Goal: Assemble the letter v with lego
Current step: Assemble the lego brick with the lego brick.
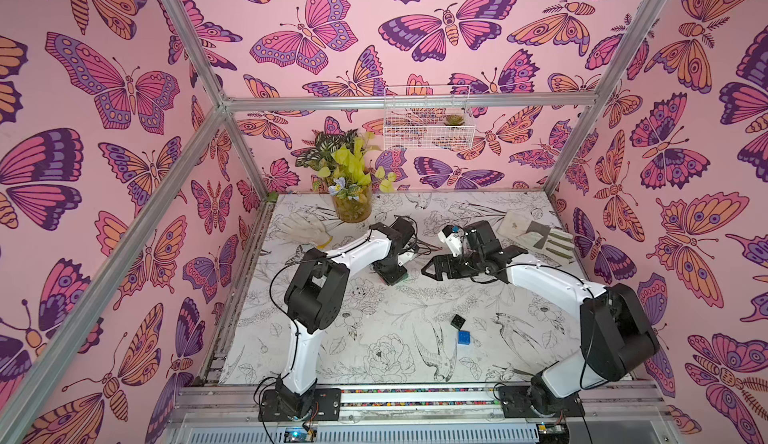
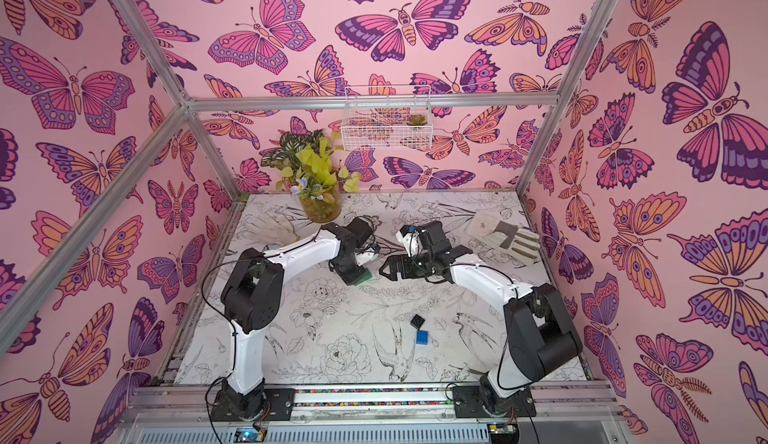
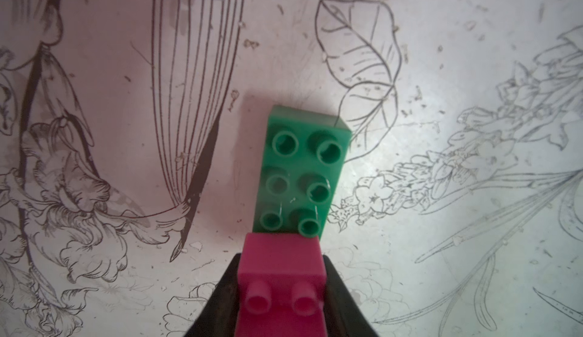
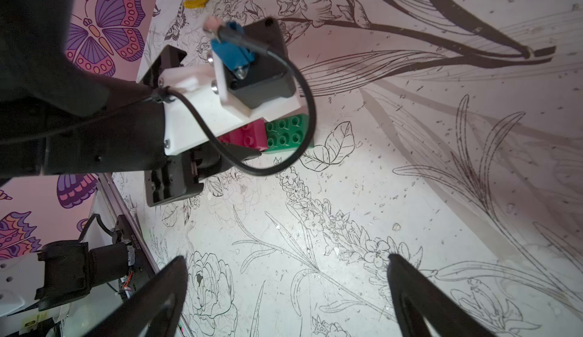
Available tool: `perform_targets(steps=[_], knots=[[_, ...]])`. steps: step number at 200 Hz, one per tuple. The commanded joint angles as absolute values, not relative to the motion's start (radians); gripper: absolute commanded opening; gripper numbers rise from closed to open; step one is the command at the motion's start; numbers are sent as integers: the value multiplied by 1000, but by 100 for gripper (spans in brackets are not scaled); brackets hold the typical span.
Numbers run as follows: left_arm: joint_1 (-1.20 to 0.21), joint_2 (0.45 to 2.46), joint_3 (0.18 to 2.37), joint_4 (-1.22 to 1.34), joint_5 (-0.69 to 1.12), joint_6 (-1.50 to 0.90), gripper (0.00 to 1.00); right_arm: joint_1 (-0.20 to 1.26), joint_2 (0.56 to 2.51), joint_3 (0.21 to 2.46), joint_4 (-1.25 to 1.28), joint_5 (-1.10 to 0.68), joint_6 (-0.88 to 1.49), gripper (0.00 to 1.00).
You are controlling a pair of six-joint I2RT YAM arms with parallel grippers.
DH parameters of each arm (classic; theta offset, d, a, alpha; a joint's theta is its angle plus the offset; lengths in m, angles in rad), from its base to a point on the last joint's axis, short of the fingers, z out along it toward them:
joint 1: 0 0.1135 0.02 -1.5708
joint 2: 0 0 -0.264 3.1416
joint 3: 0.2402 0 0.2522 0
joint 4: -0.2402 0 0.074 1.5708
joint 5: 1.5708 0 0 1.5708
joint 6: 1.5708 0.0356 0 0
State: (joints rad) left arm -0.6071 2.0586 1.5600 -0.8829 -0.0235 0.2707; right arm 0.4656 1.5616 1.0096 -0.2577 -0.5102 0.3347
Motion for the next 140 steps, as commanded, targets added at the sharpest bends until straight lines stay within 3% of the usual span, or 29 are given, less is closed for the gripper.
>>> perform_targets(steps=[1, 64, 140], knots=[[-592, 2075, 1503, -936, -28, 269, 25, 472, 1548, 1002, -254, -509, 322, 99], [-587, 2115, 1610, -1036, 43, 187, 26, 472, 1546, 1003, -259, -510, 317, 99], [-642, 2041, 1479, -921, 16, 346, 26, 473, 1553, 1002, -240, -510, 331, 99]])
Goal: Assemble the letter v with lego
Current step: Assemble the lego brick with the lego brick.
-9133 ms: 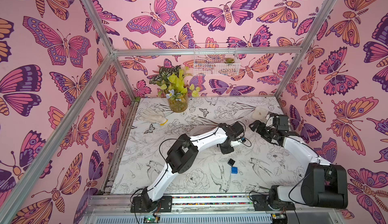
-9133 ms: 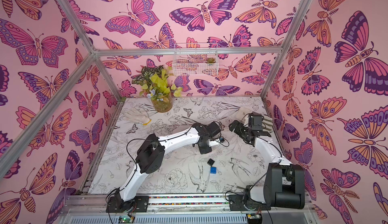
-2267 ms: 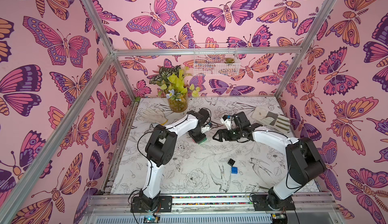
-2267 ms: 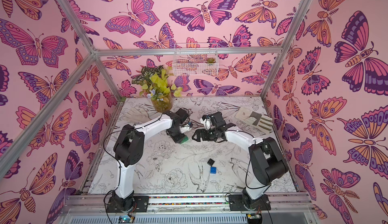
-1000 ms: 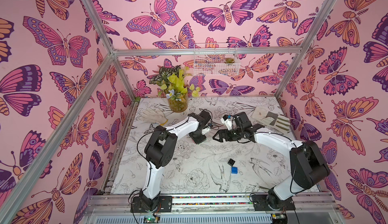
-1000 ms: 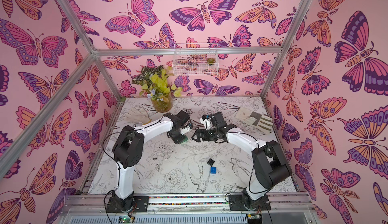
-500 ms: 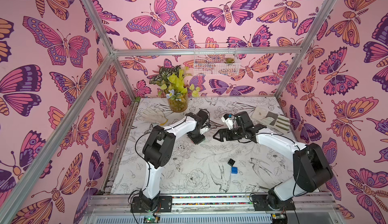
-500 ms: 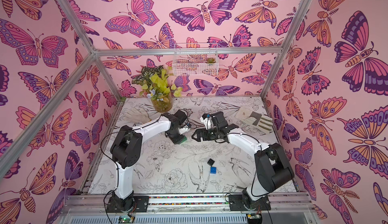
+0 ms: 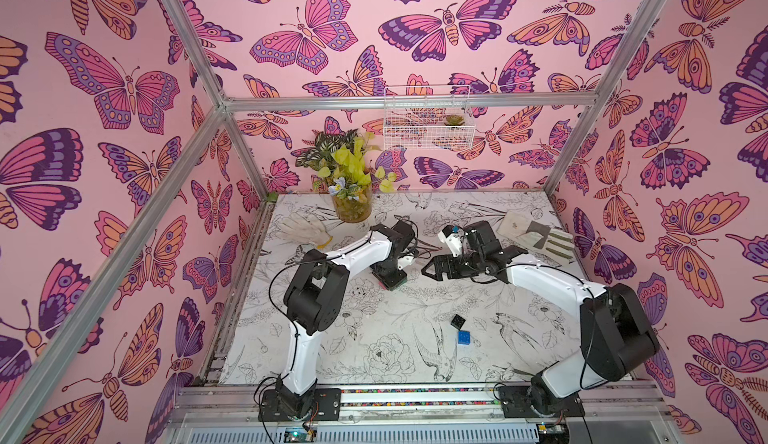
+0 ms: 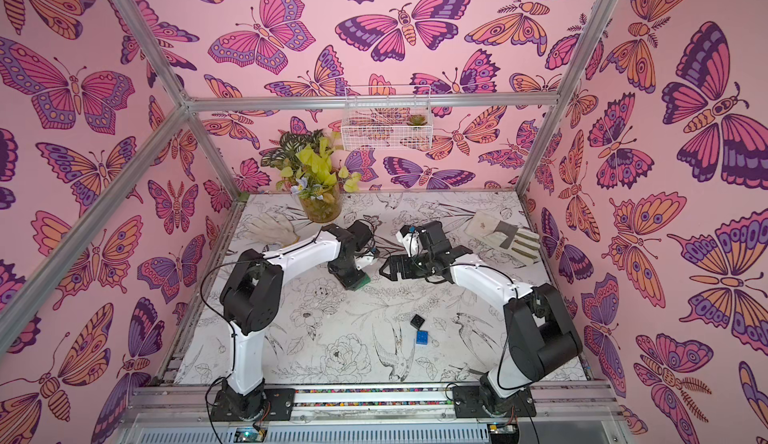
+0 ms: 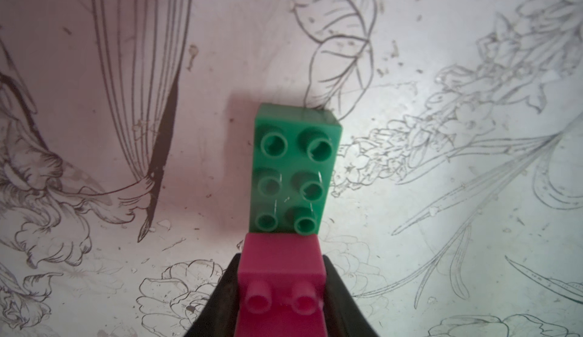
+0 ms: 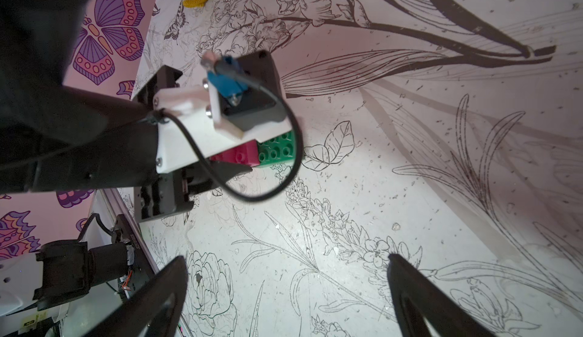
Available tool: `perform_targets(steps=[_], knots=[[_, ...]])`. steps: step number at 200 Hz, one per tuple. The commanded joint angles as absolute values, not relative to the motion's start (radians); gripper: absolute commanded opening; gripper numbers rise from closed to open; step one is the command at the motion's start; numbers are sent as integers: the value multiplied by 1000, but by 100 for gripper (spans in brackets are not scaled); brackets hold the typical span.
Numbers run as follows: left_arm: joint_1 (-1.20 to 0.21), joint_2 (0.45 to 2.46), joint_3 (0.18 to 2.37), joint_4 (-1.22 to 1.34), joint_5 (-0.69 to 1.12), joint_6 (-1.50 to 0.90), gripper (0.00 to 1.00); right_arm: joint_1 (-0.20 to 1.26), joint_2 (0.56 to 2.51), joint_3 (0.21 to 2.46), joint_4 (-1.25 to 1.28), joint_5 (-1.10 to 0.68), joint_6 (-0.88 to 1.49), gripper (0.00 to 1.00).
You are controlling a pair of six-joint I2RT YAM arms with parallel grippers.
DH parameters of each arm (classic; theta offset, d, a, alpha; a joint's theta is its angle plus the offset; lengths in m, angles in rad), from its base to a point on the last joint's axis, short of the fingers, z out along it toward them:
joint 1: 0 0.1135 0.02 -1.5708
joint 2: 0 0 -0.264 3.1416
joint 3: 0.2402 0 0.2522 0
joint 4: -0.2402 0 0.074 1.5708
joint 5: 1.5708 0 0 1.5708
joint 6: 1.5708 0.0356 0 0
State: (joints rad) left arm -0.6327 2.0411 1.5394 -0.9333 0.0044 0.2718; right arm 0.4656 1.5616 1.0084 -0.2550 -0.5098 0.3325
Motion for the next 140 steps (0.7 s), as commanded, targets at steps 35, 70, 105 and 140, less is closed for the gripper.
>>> perform_targets(steps=[35, 70, 105, 140], knots=[[-669, 2072, 1452, -881, -19, 373, 26, 472, 1553, 1003, -251, -509, 326, 99], [-687, 2069, 1424, -825, -29, 416, 26, 472, 1543, 1002, -268, -491, 312, 99], [-688, 2062, 1430, -817, -17, 411, 26, 472, 1545, 1002, -259, -489, 319, 99], [-670, 2002, 1445, -800, 0, 369, 26, 472, 1554, 998, -249, -494, 326, 99]])
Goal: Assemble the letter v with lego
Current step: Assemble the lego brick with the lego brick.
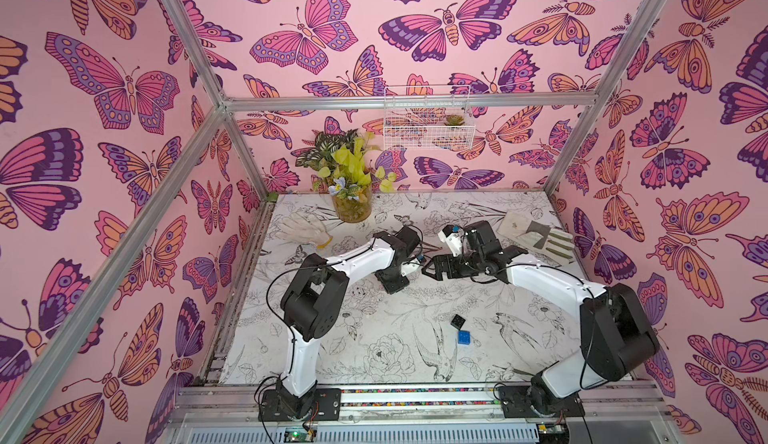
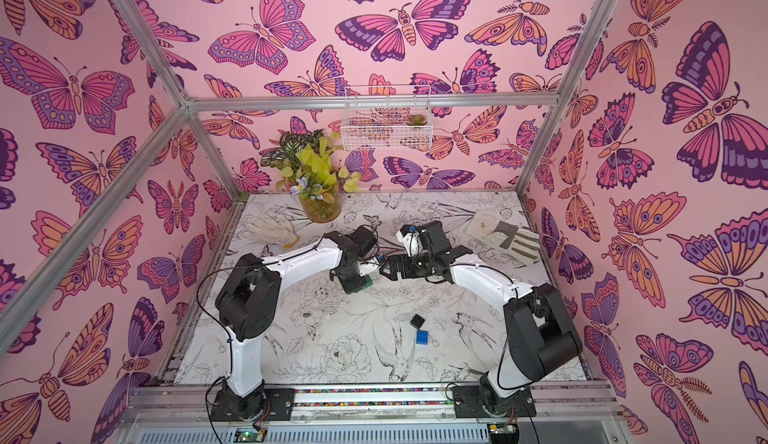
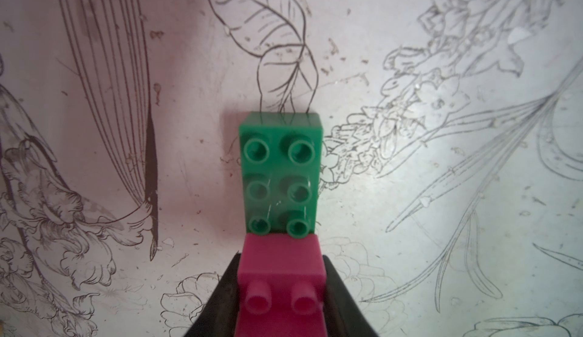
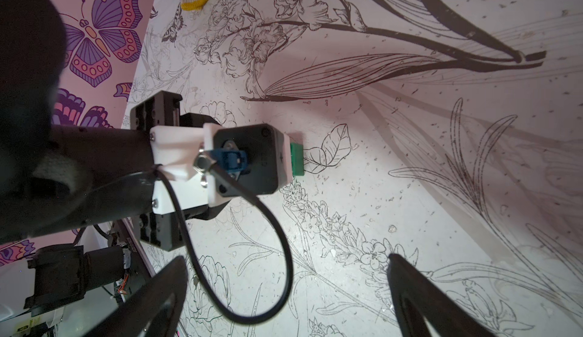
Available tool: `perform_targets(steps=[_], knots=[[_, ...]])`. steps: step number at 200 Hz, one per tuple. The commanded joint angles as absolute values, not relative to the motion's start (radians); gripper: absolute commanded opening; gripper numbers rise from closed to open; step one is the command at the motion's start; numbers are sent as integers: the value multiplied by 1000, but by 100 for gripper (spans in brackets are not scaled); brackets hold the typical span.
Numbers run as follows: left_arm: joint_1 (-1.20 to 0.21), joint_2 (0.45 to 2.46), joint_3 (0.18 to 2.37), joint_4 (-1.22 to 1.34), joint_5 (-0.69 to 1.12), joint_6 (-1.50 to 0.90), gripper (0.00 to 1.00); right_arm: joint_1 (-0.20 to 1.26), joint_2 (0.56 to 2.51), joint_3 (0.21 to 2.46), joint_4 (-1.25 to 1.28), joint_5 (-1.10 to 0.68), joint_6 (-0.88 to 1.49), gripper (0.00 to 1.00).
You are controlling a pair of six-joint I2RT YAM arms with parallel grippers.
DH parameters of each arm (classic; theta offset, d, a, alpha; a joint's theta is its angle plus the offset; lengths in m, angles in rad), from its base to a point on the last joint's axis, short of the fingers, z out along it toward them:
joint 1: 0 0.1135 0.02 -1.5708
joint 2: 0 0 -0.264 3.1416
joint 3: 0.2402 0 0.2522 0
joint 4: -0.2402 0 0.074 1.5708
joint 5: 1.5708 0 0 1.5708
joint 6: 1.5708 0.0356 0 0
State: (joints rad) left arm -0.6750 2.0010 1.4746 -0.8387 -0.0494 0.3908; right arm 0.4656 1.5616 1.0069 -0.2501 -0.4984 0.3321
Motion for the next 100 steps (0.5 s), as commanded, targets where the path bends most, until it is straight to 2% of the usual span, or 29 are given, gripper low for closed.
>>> perform_targets(steps=[1, 39, 100], knots=[[-670, 1999, 1446, -801, 1, 368, 26, 472, 1554, 998, -250, -495, 326, 99], [-660, 1922, 1466, -820, 23, 370, 26, 472, 1553, 994, -240, -497, 331, 99], [-643, 1952, 1470, -851, 33, 376, 26, 472, 1550, 994, -241, -505, 326, 99]])
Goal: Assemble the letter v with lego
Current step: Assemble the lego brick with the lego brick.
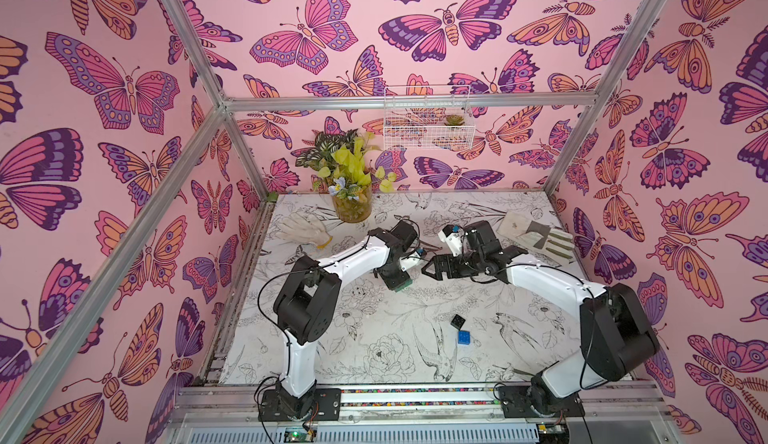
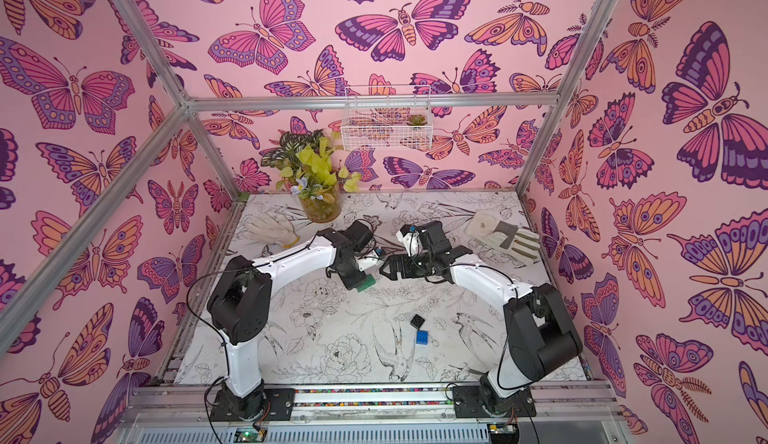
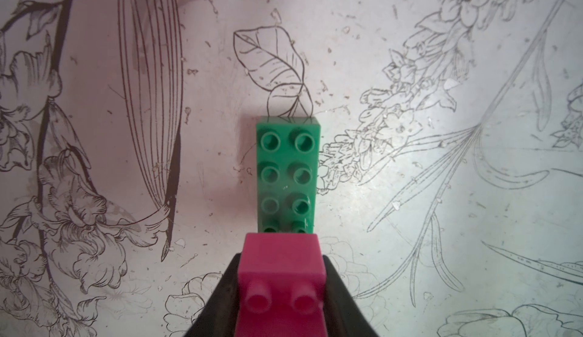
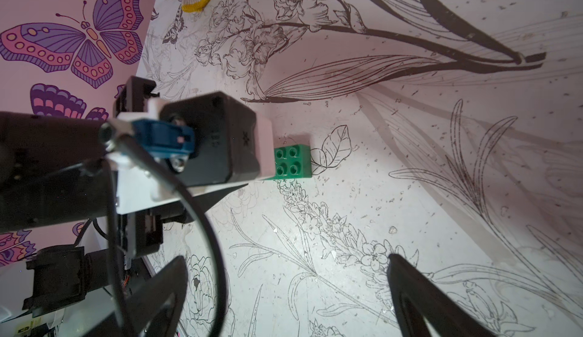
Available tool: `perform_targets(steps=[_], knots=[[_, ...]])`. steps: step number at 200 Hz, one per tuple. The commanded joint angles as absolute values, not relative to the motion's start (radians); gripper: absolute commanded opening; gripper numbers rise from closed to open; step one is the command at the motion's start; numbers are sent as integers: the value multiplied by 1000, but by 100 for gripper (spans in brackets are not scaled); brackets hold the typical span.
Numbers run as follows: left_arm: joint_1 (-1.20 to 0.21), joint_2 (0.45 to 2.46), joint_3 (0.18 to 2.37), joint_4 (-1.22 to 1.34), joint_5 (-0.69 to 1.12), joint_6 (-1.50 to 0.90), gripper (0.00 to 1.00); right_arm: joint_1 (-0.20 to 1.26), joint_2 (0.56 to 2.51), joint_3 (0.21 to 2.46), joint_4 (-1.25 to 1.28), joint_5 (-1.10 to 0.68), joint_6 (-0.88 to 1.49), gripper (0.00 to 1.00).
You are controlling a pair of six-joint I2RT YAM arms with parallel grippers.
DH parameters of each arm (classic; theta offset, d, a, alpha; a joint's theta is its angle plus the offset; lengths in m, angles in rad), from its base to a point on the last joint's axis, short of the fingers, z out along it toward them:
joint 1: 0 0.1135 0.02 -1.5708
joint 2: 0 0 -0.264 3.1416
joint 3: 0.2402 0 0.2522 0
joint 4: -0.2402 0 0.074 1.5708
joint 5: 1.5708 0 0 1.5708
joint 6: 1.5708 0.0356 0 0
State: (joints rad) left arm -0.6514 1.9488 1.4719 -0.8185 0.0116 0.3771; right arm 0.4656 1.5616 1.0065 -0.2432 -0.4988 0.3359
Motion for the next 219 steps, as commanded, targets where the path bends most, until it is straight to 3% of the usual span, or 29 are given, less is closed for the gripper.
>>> perform_targets(steps=[1, 219], knots=[[-643, 1952, 1470, -852, 34, 376, 26, 472, 1549, 994, -243, -505, 325, 99], [-643, 2028, 1419, -831, 19, 368, 26, 472, 1547, 986, -244, -510, 320, 99]])
